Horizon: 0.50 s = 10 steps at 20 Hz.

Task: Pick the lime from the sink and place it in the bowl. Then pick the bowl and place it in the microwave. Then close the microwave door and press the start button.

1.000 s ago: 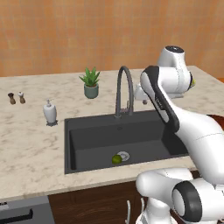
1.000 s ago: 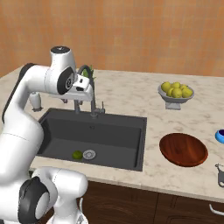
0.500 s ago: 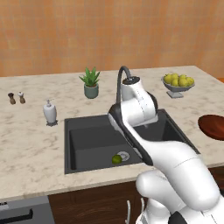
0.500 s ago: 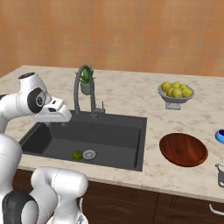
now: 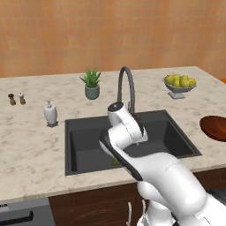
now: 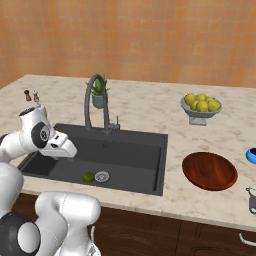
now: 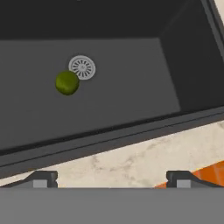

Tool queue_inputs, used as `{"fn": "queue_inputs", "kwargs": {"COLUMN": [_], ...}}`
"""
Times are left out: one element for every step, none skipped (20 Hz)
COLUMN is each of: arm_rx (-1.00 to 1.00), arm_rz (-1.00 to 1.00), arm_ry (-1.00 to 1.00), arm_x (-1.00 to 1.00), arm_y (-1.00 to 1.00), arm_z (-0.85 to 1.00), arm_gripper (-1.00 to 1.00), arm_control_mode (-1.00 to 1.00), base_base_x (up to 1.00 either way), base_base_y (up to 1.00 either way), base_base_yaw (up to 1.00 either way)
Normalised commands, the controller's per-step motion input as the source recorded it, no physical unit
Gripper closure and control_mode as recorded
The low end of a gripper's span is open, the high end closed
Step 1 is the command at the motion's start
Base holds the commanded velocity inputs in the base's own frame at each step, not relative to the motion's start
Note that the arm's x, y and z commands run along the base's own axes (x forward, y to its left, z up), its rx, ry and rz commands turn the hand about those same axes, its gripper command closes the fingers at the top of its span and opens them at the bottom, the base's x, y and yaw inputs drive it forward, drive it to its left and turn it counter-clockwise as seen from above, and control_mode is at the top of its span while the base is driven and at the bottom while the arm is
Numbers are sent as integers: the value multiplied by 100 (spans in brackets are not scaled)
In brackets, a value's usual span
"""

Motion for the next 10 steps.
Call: {"fn": "queue_inputs", "kwargs": {"arm_rx": [-3,-4,-5,0,0,-3,-2,0,0,0], "arm_rz": [-7,-9,-12,-9,-9,-9,-8,-6,-5,-5], "arm_ry": [3,3,5,3,5,9,11,11,10,11], "arm_x": [34,42,59,64,66,69,70,72,71,69], "arm_y": [18,29,41,18,23,24,15,0,0,0], "arm_z": [-86,-85,-84,-71,-74,-68,-66,-61,-52,-49], "arm_gripper": [-100,-100,-100,-100,-100,-100,-100,-100,-100,-100], "arm_control_mode": [-100,-100,-100,-100,-100,-100,-100,-100,-100,-100], "base_base_x": [0,0,0,0,0,0,0,0,0,0], "base_base_y": [0,0,0,0,0,0,0,0,0,0], "base_base_yaw": [0,0,0,0,0,0,0,0,0,0]}}
